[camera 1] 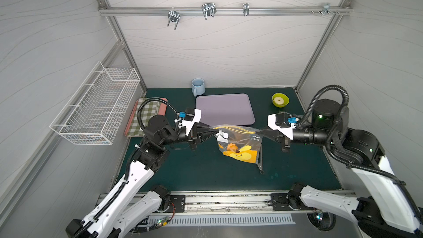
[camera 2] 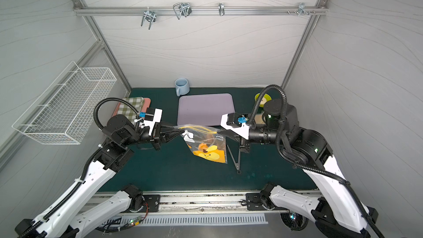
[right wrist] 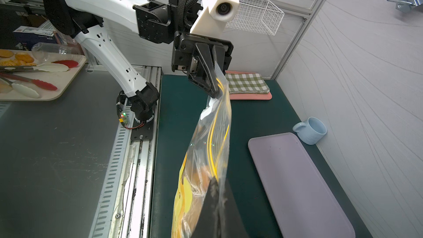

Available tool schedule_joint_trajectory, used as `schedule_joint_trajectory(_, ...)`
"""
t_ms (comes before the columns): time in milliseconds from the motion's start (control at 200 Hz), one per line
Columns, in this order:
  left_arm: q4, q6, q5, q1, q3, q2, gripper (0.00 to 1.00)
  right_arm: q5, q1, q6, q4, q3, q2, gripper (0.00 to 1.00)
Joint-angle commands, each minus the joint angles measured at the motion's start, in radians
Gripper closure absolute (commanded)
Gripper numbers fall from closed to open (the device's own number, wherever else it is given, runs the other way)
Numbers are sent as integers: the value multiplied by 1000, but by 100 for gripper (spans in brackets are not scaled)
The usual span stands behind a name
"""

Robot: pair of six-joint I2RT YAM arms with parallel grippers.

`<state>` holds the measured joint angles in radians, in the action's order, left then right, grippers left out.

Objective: Put the cookies into a resealable bag to prevent moisture
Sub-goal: Place the ziploc bag at the center of the board.

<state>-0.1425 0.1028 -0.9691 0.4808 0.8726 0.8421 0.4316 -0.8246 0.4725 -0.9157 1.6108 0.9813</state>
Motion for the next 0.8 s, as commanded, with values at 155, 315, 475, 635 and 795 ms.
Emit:
schedule_joint_trajectory(155,-7,-33,3,4,45,-20,83,-3,-6,34,2,-7,-12,100)
schedule_joint_trajectory(315,-2,-39,3,3,44,-20,90,-4,-5,35,6,-9,-14,100)
schedule_joint_trajectory(475,37,-59,25,3,52,-20,100,-41,-6,26,23,-29,-21,100)
schedule_joint_trajectory(635,252,-154,153,3,86,-38,100,-313,-6,-72,97,-106,-20,100)
schedule_joint_trajectory(795,595,-281,282,3,174,-10,100,-510,31,-230,156,-221,20,100)
